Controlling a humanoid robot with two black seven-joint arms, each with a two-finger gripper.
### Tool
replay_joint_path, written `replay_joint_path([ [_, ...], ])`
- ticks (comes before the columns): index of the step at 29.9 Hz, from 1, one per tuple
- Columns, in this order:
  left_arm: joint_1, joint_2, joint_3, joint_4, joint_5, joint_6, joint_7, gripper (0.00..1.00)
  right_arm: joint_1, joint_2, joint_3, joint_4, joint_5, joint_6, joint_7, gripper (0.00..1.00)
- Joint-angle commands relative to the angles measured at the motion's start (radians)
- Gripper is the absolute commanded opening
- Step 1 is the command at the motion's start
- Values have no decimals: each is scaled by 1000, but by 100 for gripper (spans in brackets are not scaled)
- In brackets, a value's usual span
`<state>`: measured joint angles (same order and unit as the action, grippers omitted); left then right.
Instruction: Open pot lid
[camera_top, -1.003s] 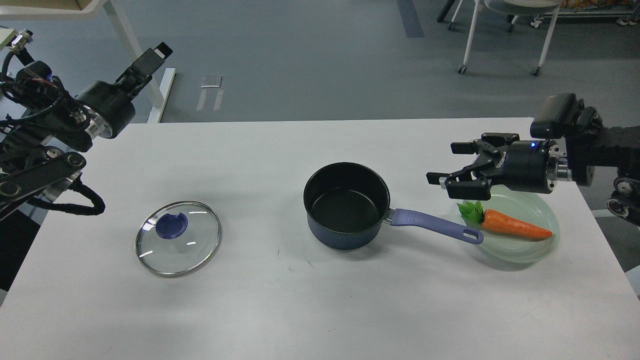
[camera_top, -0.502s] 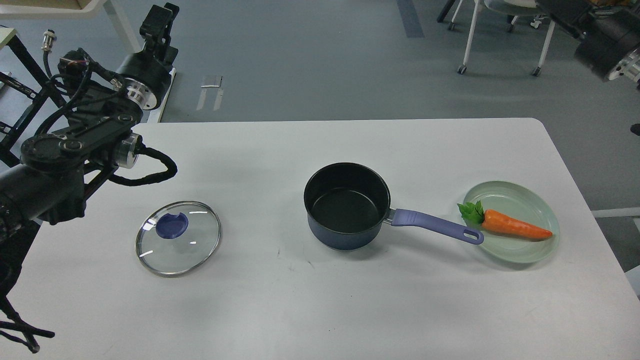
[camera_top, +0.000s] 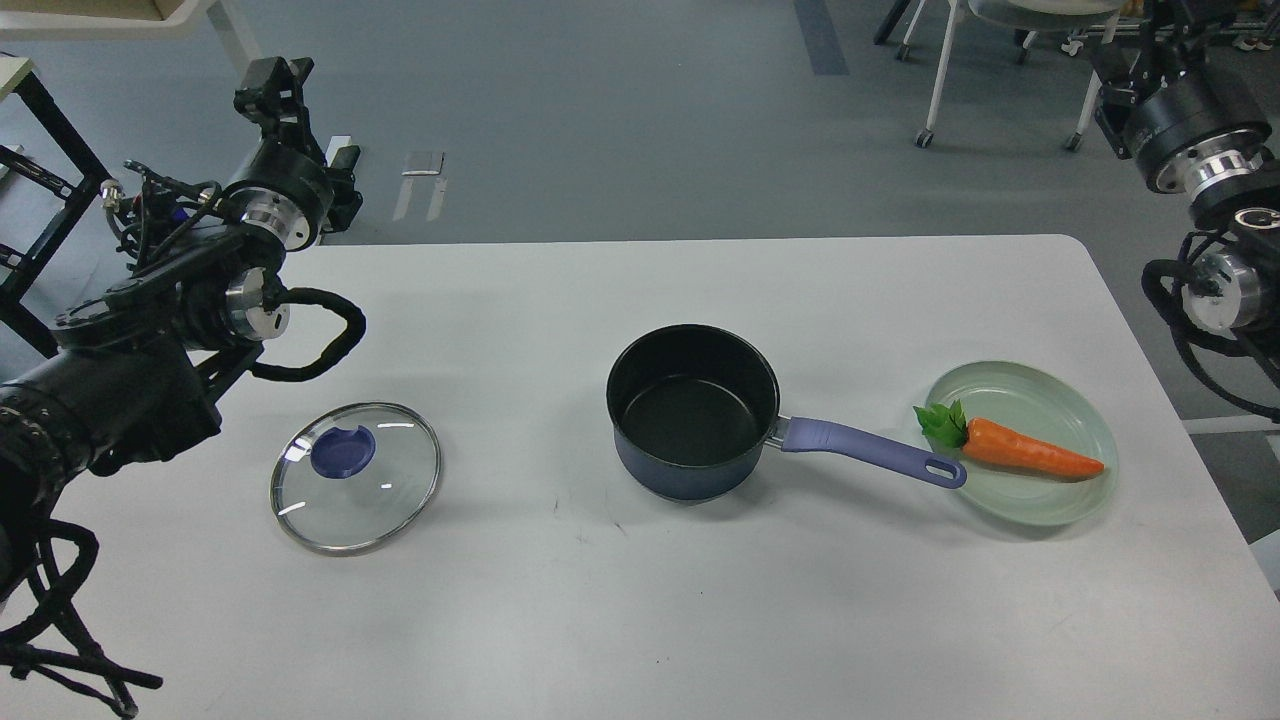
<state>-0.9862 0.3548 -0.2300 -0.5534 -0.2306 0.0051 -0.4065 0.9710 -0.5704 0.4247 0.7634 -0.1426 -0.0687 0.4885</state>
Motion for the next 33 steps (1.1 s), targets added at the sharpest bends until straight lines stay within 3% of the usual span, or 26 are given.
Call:
replay_joint_path([
  [1, 41, -17, -92, 1, -45, -14, 0, 99, -14, 47, 26, -38, 209, 6, 0, 100],
  [6, 104, -40, -146, -10, -49, -115, -8, 99, -51, 113, 115, -68, 330, 26, -16, 100],
  [10, 113, -40, -150, -26, -49, -164, -14, 99, -112, 171, 232, -69, 383, 133, -33, 100],
  [14, 110, -36, -147, -45, -44, -218, -54, 99, -169, 219, 331, -69, 434, 219, -103, 100],
  [16, 110, -34, -144, -65, -38, -220, -82, 99, -190, 237, 364, -69, 437, 228, -136, 100],
  [22, 113, -28, -147, -109, -35, -226, -82, 99, -206, 245, 422, -69, 442, 251, -194, 100],
  [33, 109, -22, -152, -112, -35, -218, -82, 99, -204, 245, 425, -55, 436, 265, -197, 100],
])
